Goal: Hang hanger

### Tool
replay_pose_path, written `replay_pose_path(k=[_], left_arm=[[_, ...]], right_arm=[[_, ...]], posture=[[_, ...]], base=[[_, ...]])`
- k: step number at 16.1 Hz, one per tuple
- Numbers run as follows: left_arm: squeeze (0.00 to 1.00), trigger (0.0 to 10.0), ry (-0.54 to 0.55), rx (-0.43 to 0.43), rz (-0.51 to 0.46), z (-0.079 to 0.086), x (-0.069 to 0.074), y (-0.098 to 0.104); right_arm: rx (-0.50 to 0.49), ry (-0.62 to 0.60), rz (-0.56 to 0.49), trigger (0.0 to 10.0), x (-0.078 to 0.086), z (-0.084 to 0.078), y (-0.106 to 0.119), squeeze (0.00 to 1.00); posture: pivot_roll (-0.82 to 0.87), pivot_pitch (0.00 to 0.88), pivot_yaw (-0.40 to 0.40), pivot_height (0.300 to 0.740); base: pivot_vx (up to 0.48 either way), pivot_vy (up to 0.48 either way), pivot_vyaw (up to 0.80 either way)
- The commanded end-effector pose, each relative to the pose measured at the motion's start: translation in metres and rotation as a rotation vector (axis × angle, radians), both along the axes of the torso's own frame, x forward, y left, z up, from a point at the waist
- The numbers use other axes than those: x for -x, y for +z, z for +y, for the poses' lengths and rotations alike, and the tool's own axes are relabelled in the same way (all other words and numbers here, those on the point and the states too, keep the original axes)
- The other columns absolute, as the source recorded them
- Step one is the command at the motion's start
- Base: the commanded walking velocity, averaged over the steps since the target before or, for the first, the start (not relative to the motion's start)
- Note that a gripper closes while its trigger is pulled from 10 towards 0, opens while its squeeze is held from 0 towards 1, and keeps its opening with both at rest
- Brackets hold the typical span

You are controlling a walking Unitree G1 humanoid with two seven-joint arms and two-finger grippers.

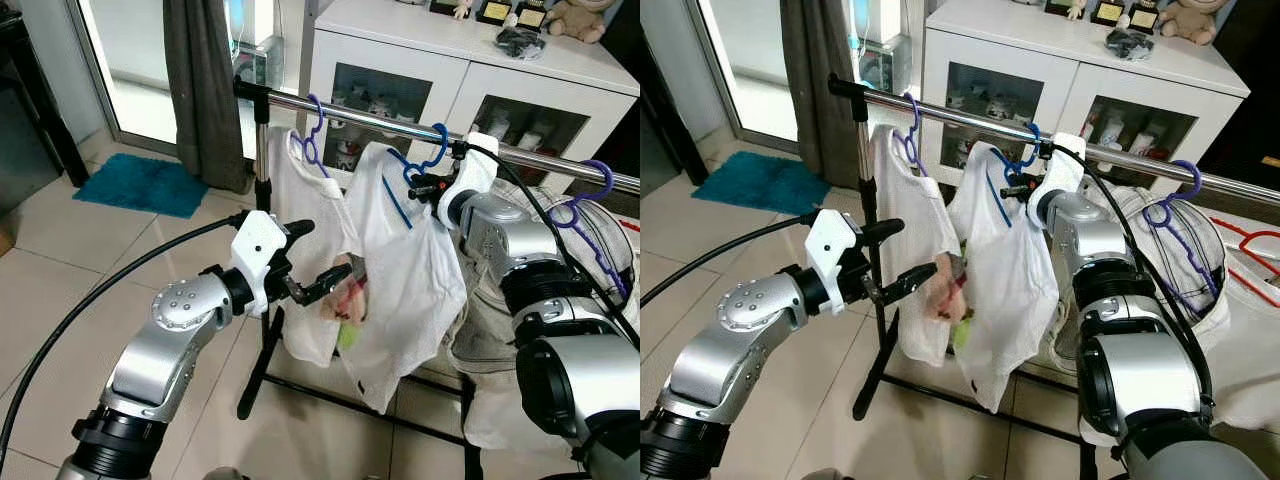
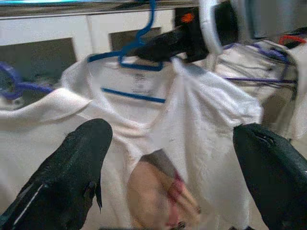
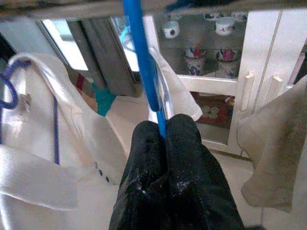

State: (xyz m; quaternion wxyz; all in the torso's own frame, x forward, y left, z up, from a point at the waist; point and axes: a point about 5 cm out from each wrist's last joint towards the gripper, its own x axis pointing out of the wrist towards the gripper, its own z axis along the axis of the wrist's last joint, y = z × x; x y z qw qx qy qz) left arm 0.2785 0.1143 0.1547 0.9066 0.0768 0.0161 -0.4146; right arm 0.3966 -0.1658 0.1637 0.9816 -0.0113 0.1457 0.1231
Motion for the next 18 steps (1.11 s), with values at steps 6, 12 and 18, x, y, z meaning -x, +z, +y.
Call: replay_pose_path(k=[6, 12, 18], left_arm=[[0.00, 10.0, 0.228, 0.016, 0.001, 0.007, -0.006, -0.007], [0.00, 10.0, 0.294, -0.002, 0.013, 0.007, -0.006, -0.014], [0.00, 10.0, 0.324, 0.017, 0.038, 0.008, -0.001, -0.018]], right_arm=[[-0.097, -0.002, -0.166, 0.0, 0.035, -0.014, 0.025, 0.00], [-0.130, 0.016, -0.105, 0.0, 0.086, -0.001, -0.012, 0.00], [-0.097, -0.040, -0.070, 0.0, 0.110, -0.001, -0.031, 0.00]], posture=[[-0.01, 0.000, -0.107, 0.740], [-0.03, 0.000, -0.093, 0.740], [-0.03, 0.000, -0.112, 0.740]], base=[[0.000, 0.000, 0.00], [0.000, 0.000, 0.00], [0.000, 0.000, 0.00]])
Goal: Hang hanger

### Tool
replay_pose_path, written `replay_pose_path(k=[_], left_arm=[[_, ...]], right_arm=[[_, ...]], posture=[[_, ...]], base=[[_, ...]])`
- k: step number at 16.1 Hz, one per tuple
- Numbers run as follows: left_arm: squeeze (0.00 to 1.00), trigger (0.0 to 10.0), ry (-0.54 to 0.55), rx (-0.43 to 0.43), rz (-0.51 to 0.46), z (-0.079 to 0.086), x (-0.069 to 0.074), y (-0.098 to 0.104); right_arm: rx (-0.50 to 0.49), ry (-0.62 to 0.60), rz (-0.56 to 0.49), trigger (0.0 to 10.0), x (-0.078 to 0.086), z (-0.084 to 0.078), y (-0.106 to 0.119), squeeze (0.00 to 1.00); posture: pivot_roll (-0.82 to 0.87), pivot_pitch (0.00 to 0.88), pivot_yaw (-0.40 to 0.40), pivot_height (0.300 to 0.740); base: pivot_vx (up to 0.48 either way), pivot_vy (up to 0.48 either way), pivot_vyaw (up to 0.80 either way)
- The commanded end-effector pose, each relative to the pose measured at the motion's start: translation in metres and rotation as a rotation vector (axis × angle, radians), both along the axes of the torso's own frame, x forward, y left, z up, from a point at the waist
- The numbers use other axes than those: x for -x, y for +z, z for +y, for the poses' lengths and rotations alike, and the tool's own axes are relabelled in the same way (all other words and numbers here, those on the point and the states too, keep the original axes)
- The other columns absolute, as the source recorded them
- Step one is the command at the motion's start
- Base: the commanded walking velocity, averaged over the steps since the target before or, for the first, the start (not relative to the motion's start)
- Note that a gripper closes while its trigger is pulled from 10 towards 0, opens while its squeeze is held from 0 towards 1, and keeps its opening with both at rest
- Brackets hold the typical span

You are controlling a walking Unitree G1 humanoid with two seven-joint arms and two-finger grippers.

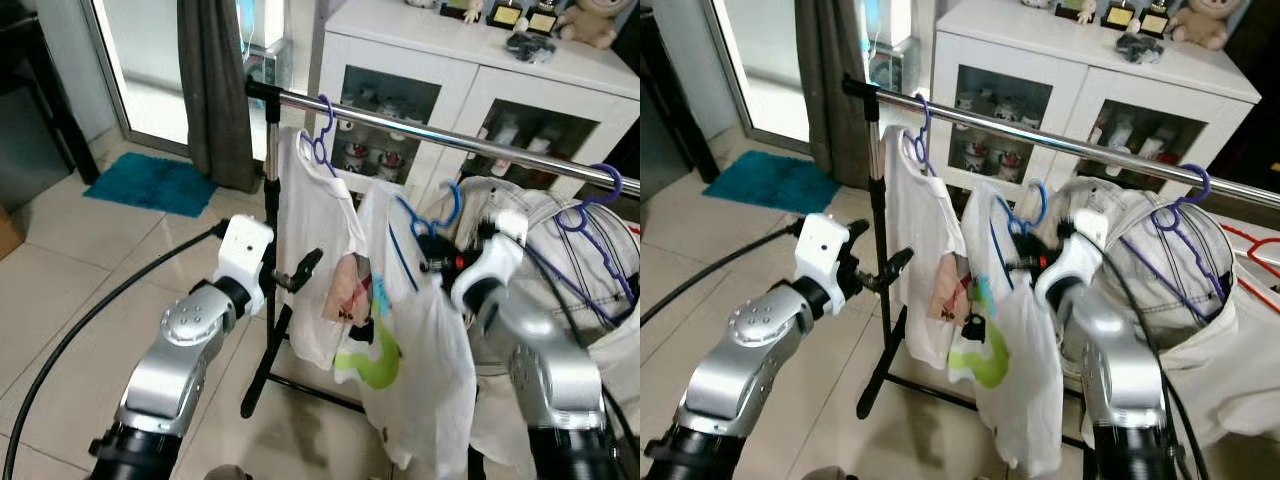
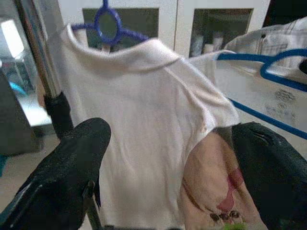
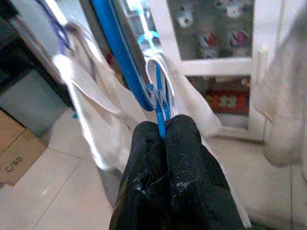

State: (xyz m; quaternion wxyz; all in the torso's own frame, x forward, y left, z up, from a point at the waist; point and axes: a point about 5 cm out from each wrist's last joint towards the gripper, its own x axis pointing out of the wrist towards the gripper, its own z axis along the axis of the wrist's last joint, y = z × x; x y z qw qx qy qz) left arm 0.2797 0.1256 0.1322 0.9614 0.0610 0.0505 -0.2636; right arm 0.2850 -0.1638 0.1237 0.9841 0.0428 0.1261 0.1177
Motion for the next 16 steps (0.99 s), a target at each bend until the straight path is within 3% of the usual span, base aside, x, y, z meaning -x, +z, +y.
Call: replay_pose_path(k=[1, 9, 12, 16], left_arm=[[0.00, 10.0, -0.001, 0.012, -0.016, -0.003, 0.000, 0.006], [0.00, 10.0, -0.048, 0.013, -0.021, -0.007, -0.009, 0.012], [0.00, 10.0, -0.083, 0.002, -0.010, -0.011, -0.010, 0.011], [0.00, 10.0, -0.067, 0.001, -0.012, -0.007, -0.009, 0.010]], right_arm=[[0.012, -0.018, -0.041, 0.0, -0.001, -0.003, 0.009, 0.00], [-0.067, -0.115, -0.014, 0.0, 0.009, 0.002, 0.002, 0.00], [-0.054, -0.097, -0.026, 0.0, 0.009, 0.006, 0.005, 0.00], [-0.051, -0.100, -0.022, 0.0, 0.007, 0.003, 0.004, 0.00]], posture=[[-0.03, 0.000, -0.115, 0.740], [-0.05, 0.000, -0.060, 0.740], [-0.05, 0.000, -0.029, 0.740], [-0.04, 0.000, -0.050, 0.740]], base=[[0.000, 0.000, 0.00], [-0.209, 0.000, 0.00], [-0.289, 0.000, 0.00], [-0.283, 0.000, 0.00]])
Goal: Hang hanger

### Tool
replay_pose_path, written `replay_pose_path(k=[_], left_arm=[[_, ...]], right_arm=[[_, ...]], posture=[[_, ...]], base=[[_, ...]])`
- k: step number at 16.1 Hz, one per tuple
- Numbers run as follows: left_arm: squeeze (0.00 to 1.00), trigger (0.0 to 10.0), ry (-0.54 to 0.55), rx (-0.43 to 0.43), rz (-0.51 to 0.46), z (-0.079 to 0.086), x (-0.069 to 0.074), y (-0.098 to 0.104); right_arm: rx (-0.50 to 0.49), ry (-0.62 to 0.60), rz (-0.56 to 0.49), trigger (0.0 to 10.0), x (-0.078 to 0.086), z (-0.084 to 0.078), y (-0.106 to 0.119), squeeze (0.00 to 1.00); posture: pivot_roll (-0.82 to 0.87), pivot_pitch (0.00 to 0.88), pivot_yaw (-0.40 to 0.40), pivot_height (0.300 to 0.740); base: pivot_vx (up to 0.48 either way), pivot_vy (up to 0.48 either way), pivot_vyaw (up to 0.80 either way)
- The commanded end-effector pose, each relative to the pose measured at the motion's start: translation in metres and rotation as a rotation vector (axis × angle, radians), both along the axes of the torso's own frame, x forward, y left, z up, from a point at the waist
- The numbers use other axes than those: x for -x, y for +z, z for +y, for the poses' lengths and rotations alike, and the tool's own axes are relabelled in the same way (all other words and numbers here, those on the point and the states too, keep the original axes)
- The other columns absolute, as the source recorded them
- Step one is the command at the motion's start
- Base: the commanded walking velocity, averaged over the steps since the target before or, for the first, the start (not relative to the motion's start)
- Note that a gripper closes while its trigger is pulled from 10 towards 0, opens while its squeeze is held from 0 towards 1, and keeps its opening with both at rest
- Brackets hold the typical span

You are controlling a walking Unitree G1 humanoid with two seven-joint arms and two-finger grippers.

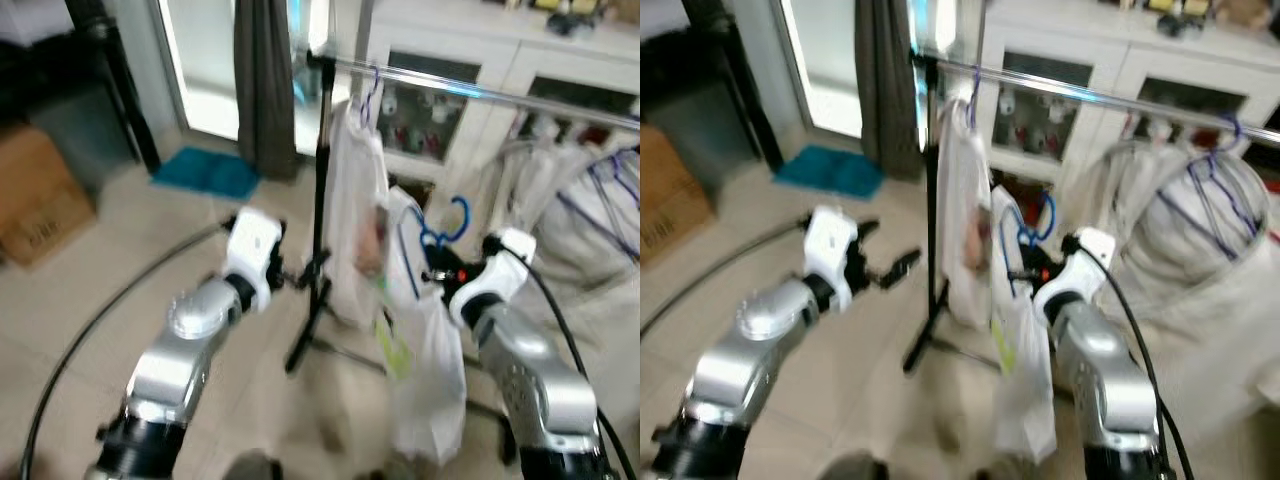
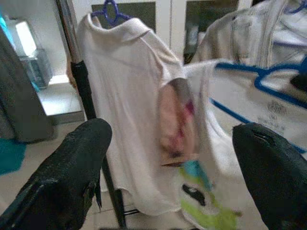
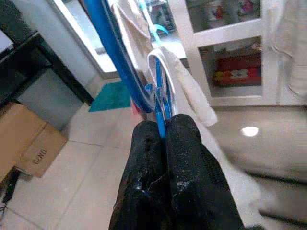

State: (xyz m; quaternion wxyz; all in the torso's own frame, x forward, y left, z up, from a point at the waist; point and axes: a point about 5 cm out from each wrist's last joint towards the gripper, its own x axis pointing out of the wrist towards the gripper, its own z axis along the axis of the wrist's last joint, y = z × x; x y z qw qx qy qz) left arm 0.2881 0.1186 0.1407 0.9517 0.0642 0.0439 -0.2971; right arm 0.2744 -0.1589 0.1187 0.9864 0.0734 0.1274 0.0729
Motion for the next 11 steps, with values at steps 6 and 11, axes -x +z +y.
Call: replay_pose_path(k=[6, 11], left_arm=[[0.00, 10.0, 0.011, -0.007, -0.004, 0.000, 0.000, -0.001], [1.00, 10.0, -0.016, -0.029, -0.142, -0.003, -0.017, 0.016]], right_arm=[[0.015, 0.021, -0.048, 0.0, -0.008, -0.003, 0.014, 0.00], [-0.127, 0.240, -0.158, 0.0, -0.007, 0.020, 0.036, 0.00]], posture=[[-0.03, 0.000, -0.071, 0.740], [-0.04, 0.000, -0.060, 0.740]], base=[[-0.179, 0.000, 0.00], [0.000, 0.000, 0.00]])
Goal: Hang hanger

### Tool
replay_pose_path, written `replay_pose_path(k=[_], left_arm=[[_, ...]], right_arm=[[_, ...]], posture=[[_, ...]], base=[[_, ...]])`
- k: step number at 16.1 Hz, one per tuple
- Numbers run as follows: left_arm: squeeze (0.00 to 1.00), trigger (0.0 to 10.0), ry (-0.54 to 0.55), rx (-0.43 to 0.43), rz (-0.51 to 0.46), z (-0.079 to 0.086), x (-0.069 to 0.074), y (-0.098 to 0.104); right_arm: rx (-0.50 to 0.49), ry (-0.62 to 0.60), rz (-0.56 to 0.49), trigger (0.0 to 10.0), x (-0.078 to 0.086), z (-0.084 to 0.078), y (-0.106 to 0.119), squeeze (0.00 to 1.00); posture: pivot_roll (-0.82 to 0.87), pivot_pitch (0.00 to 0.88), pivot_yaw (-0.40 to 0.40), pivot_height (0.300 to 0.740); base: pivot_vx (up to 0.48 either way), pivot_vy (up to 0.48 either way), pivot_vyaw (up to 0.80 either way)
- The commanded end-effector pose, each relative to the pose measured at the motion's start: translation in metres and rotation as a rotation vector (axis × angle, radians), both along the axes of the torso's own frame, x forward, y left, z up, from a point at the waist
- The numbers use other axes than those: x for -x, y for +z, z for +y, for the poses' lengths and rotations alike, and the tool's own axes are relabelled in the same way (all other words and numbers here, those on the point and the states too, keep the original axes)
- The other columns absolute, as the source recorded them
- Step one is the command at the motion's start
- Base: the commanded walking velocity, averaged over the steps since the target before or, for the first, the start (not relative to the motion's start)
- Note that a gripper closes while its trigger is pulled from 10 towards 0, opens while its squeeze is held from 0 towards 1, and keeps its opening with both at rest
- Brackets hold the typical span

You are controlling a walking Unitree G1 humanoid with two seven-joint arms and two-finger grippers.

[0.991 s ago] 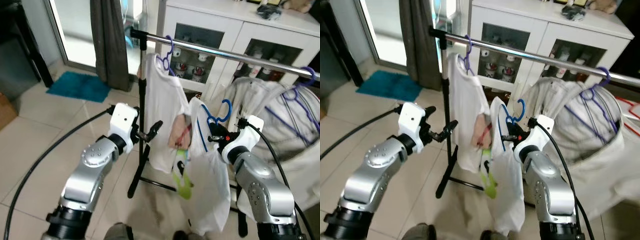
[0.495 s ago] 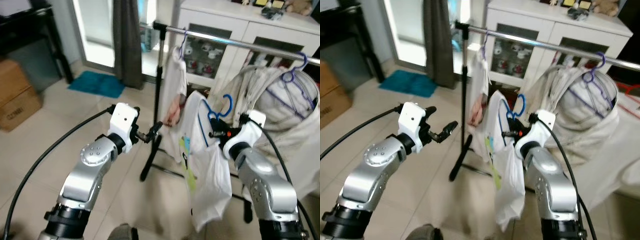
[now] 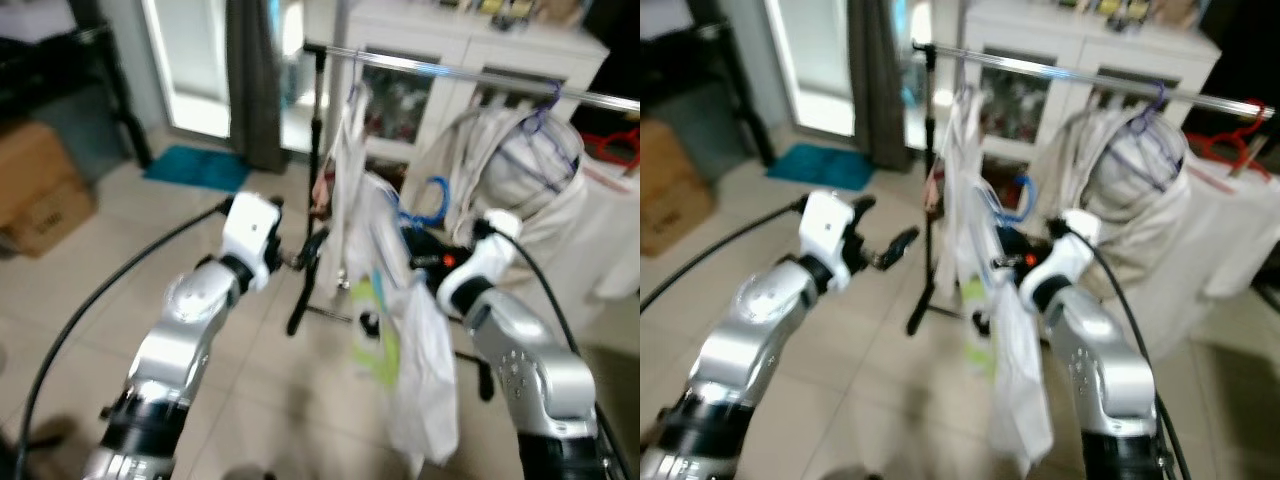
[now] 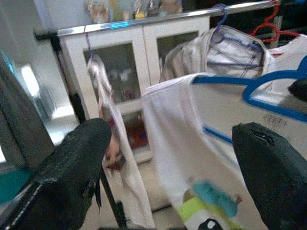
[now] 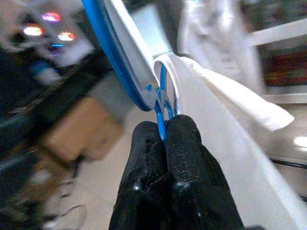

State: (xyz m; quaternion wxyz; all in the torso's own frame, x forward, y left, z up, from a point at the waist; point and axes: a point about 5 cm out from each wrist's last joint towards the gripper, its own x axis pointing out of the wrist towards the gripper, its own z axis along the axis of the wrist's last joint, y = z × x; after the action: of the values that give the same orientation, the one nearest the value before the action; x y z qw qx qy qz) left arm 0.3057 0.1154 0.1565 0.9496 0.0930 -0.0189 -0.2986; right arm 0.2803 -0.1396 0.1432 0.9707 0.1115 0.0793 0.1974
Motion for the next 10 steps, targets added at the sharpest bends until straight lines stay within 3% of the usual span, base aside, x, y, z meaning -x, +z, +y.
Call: replay_pose_path(k=[1, 2, 3, 5, 8, 9, 10], left_arm=[[1.00, 10.0, -0.009, -0.037, 0.002, -0.003, -0.006, -0.002], [1.00, 10.0, -0.026, -0.038, 0.007, -0.007, -0.010, -0.002], [0.53, 10.0, -0.032, -0.034, 0.001, -0.011, -0.014, 0.000], [0.00, 10.0, -0.005, -0.063, -0.025, -0.015, -0.022, 0.000], [0.00, 10.0, 0.046, -0.076, -0.075, -0.018, -0.032, 0.002], [0.00, 8.6, 0.047, -0.076, -0.089, -0.018, -0.034, 0.003], [0.00, 3.1, 0.053, -0.075, -0.102, -0.019, -0.037, 0.005]], right_arm=[[-0.023, 0.069, -0.068, 0.0, 0.002, 0.006, 0.013, 0.00], [-0.044, 0.129, -0.085, 0.0, 0.003, 0.012, 0.017, 0.00], [-0.051, 0.169, -0.097, 0.0, 0.003, 0.016, 0.020, 0.00], [-0.058, 0.214, -0.119, 0.0, 0.002, 0.021, 0.026, 0.00], [-0.135, 0.277, -0.147, 0.0, 0.005, 0.023, 0.035, 0.00], [-0.158, 0.300, -0.150, 0.0, 0.008, 0.024, 0.036, 0.00], [-0.167, 0.317, -0.148, 0.0, 0.011, 0.024, 0.035, 0.00]], posture=[[-0.05, 0.000, -0.064, 0.740], [-0.05, 0.000, -0.065, 0.740], [-0.06, 0.000, -0.061, 0.740], [-0.07, 0.000, -0.048, 0.740], [-0.06, 0.000, -0.062, 0.740], [-0.06, 0.000, -0.062, 0.740], [-0.06, 0.000, -0.065, 0.740]], base=[[0.000, 0.000, 0.00], [0.000, 0.000, 0.00], [0.000, 0.000, 0.00], [0.000, 0.000, 0.00], [0.000, 0.000, 0.00], [0.000, 0.000, 0.00], [0.000, 0.000, 0.00]])
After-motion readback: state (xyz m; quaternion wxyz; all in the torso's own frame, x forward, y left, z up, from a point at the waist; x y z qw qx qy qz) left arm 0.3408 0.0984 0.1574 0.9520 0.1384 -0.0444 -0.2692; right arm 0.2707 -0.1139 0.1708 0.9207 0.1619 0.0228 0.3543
